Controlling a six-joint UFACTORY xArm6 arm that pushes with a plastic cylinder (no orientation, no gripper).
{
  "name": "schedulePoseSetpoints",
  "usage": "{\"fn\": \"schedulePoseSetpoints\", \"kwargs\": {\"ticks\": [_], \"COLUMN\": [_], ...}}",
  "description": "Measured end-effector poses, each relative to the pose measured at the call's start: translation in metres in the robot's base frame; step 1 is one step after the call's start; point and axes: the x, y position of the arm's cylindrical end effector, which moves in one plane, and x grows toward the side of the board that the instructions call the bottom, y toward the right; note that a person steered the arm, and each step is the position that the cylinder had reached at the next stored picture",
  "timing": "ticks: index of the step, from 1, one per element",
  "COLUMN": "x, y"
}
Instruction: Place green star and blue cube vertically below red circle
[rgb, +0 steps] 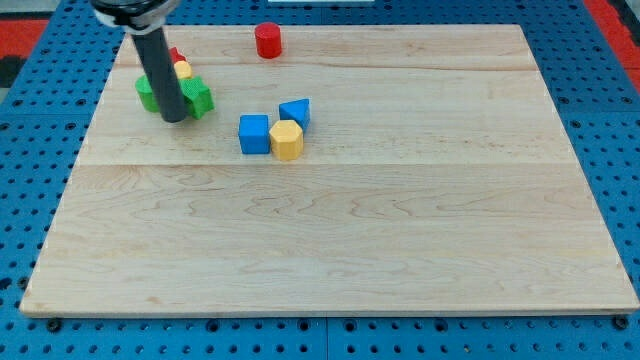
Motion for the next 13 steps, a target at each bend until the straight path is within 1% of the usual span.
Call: {"fn": "schedulePoseSetpoints", "kwargs": {"ticks": [1, 2, 3, 4, 5, 6, 7, 8, 9, 10, 11, 12, 13], "x": [0.0, 0.0, -0.014, -0.035, -0.034, -0.038, -0.04, -0.041, -0.042, -0.04, -0.07, -0.073, -0.066], "y": [-0.021, 0.027, 0.039, 0.033, -0.019, -0.004, 0.038, 0.056, 0.048, 0.007, 0.0, 0.04, 0.074]}}
